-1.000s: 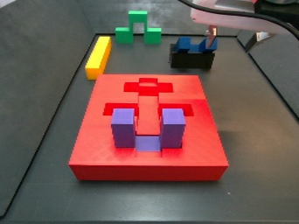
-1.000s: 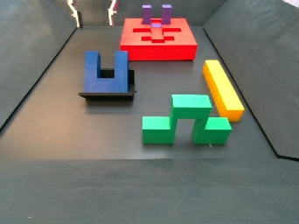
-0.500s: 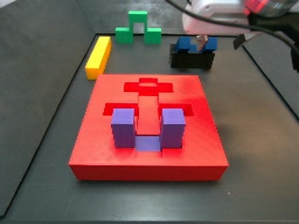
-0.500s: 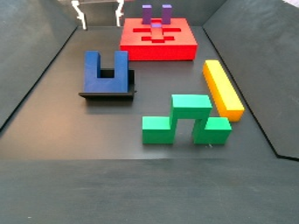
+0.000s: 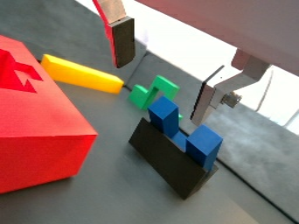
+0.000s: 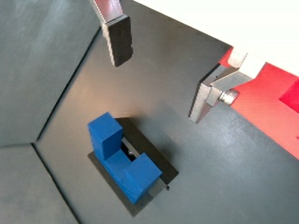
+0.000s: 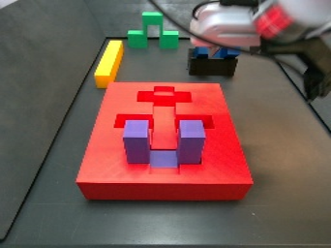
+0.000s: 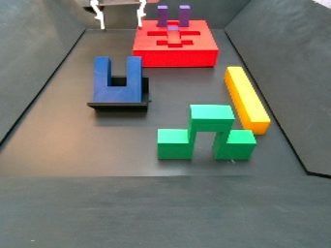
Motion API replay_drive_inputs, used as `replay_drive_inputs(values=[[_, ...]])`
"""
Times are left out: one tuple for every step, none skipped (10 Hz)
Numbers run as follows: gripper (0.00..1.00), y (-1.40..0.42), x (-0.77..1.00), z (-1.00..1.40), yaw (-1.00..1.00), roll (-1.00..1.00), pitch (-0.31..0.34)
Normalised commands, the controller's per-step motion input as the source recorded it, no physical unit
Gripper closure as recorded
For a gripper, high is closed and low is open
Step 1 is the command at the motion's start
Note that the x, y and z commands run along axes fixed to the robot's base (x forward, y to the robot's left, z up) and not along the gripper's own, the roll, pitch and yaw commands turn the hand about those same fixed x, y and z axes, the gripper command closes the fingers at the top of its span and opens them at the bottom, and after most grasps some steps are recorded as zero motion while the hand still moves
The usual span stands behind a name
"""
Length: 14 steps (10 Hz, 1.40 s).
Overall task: Pick up the blue object. Move up. Place the blue object on the fixture. Regrasp the blue object. Move to above the board. Insert the blue object.
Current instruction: Regrasp the blue object.
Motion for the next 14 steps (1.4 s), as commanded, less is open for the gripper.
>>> replay_drive_inputs(values=[[0.0,-0.15,0.19,0.0,0.0,0.0,0.091],[0.0,0.0,0.0,-0.02,0.0,0.0,0.0],[0.0,0.06,0.16,-0.12,0.16,0.07,-0.017],[0.0,0.24,0.7,0.0,0.17,-0.08,-0.037],[0.0,0.25,0.87,0.0,0.13,-0.12,-0.014],[0.0,0.25,0.89,0.0,0.11,-0.14,-0.009],[0.0,0.19,0.95,0.0,0.09,-0.12,0.0],[0.0,0.07,0.99,0.0,0.06,-0.02,0.0],[0.0,0.04,1.0,0.0,0.05,0.0,0.0],[0.0,0.07,1.0,0.0,0.03,0.0,0.0],[0.0,0.1,0.99,0.0,0.0,0.18,0.0],[0.0,0.36,0.87,0.0,0.0,0.21,0.0],[0.0,0.47,0.99,0.0,0.0,0.0,0.043],[0.0,0.39,0.93,0.0,-0.07,0.0,0.097]])
